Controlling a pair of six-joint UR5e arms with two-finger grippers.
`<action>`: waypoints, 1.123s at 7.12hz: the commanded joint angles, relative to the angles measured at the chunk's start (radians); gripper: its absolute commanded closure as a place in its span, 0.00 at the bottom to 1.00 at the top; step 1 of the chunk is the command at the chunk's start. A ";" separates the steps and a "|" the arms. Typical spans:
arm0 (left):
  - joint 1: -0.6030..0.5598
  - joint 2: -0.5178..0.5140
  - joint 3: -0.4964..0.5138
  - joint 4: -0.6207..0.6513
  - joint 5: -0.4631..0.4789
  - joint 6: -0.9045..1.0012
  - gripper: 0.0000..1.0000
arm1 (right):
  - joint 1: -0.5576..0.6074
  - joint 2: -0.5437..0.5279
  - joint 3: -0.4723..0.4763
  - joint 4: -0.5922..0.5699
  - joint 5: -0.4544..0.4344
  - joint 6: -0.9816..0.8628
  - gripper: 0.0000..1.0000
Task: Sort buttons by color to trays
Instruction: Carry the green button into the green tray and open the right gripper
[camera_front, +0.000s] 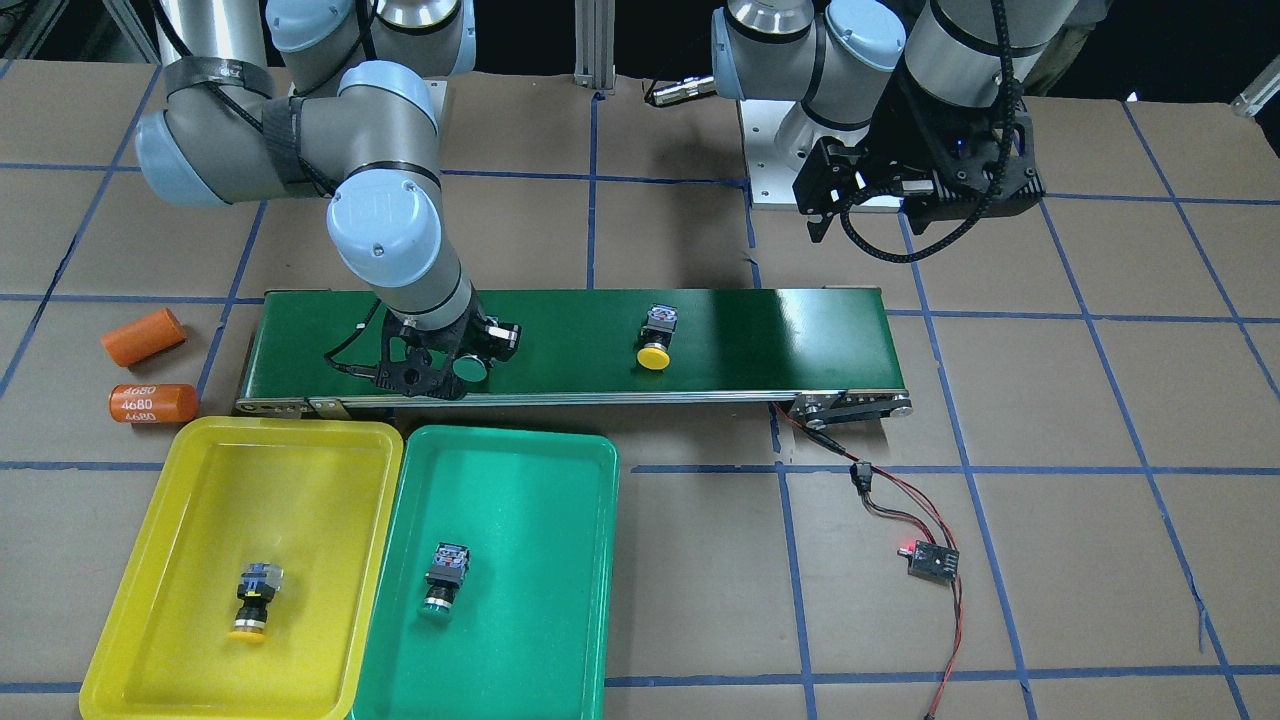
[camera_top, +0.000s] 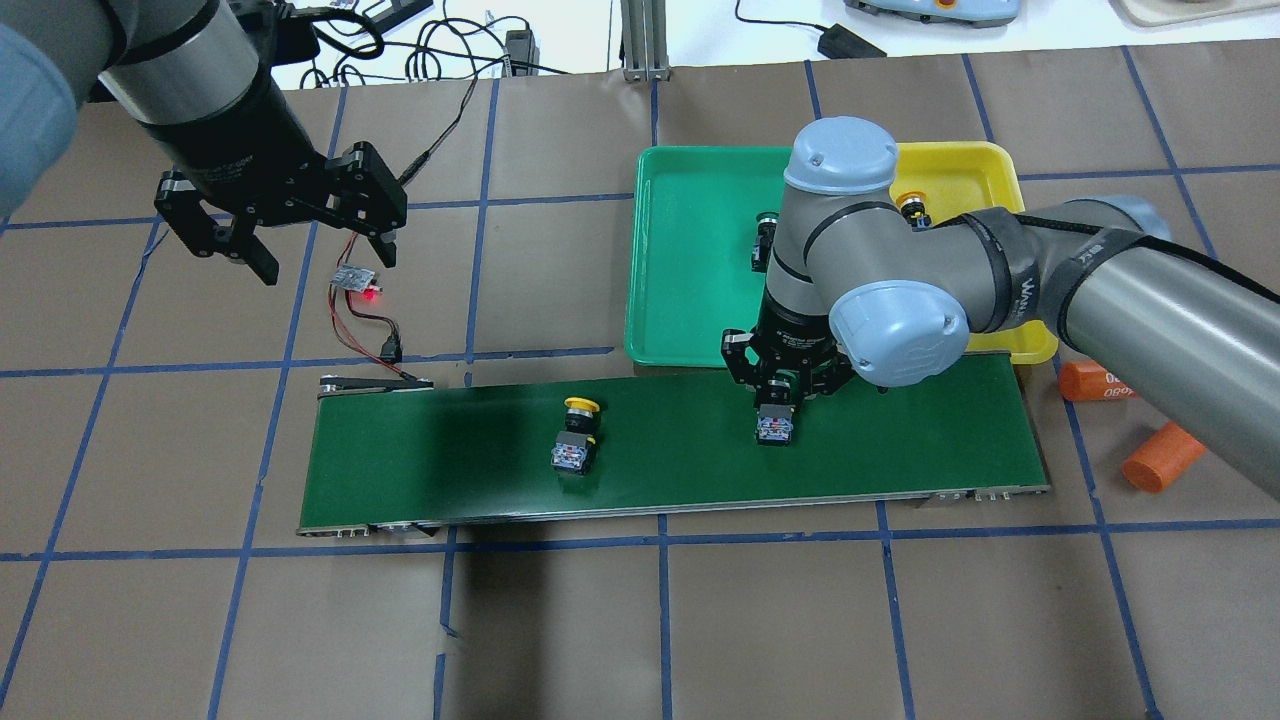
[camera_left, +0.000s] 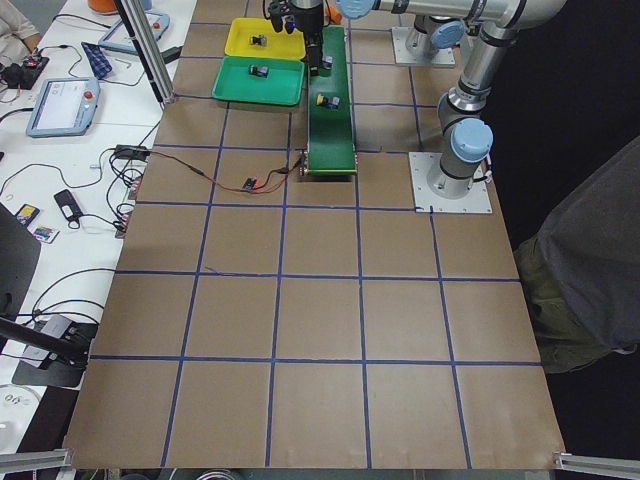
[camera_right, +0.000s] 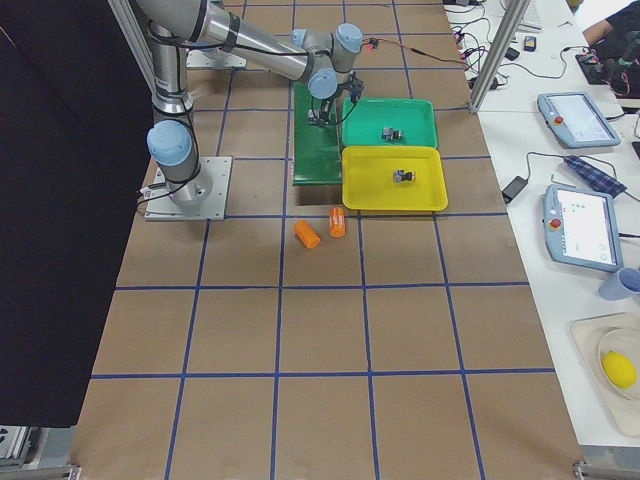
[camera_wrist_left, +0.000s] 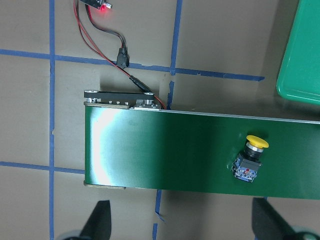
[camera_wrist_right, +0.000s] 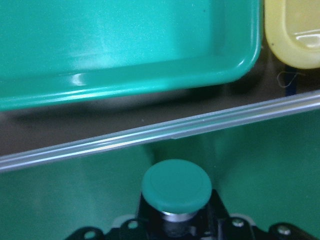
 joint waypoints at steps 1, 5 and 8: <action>0.002 -0.007 0.004 0.002 -0.003 0.000 0.00 | -0.005 -0.031 -0.068 -0.013 -0.025 -0.003 1.00; -0.003 -0.004 0.004 0.000 0.000 0.000 0.00 | -0.030 0.217 -0.317 -0.198 -0.005 0.000 0.97; 0.000 -0.002 0.007 0.000 -0.004 0.043 0.00 | -0.018 0.374 -0.303 -0.435 0.018 -0.002 0.00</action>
